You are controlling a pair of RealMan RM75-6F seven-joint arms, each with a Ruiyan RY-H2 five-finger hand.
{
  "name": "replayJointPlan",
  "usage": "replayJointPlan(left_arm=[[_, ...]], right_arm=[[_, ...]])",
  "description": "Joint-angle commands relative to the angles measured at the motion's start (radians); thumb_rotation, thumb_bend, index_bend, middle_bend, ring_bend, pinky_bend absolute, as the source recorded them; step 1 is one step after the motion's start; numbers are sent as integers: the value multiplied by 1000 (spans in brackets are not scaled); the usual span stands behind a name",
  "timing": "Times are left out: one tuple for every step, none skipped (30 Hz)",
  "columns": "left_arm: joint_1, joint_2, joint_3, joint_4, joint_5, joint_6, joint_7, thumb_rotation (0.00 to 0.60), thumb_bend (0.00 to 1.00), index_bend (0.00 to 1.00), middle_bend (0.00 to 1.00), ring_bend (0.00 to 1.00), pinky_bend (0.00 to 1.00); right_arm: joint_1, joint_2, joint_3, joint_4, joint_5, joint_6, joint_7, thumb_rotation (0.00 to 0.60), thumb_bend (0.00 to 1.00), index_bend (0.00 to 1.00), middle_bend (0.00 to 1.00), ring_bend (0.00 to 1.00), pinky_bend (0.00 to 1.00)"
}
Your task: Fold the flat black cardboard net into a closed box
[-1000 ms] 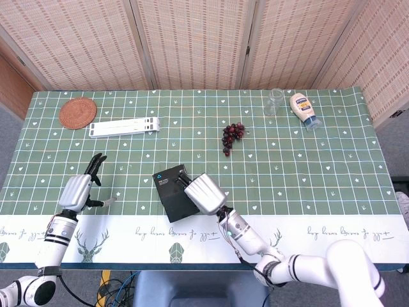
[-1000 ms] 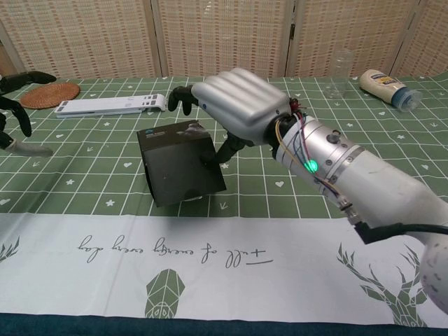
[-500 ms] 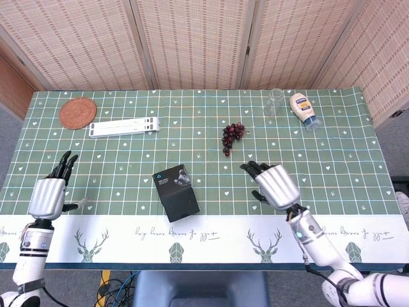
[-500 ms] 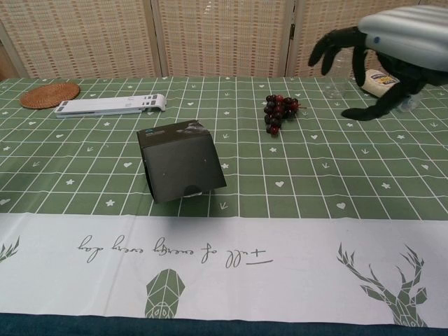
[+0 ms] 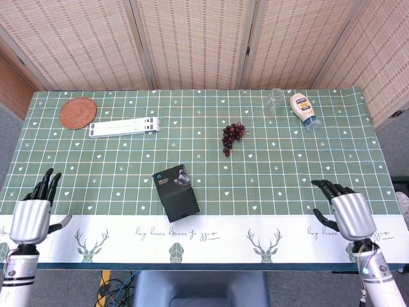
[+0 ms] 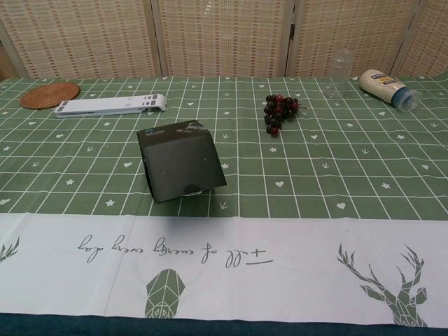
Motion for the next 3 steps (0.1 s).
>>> replayJointPlan(left_arm=[[39,7,23,-43,6,34,33,600,55,0,0,179,439],[48,8,27,-52,5,40,41,600,55,0,0,178,439],[56,8,31,-59,5,47,50,600,55,0,0,176,439]], right_arm=[[-77,0,-15,55,-2,56,73,600,281,219,327,436,525],[-88,1,-15,62,-3,62,80,600,281,219,328,436,523],[-97,2,-15,69,-5,67,87,600,281,219,328,435,522]])
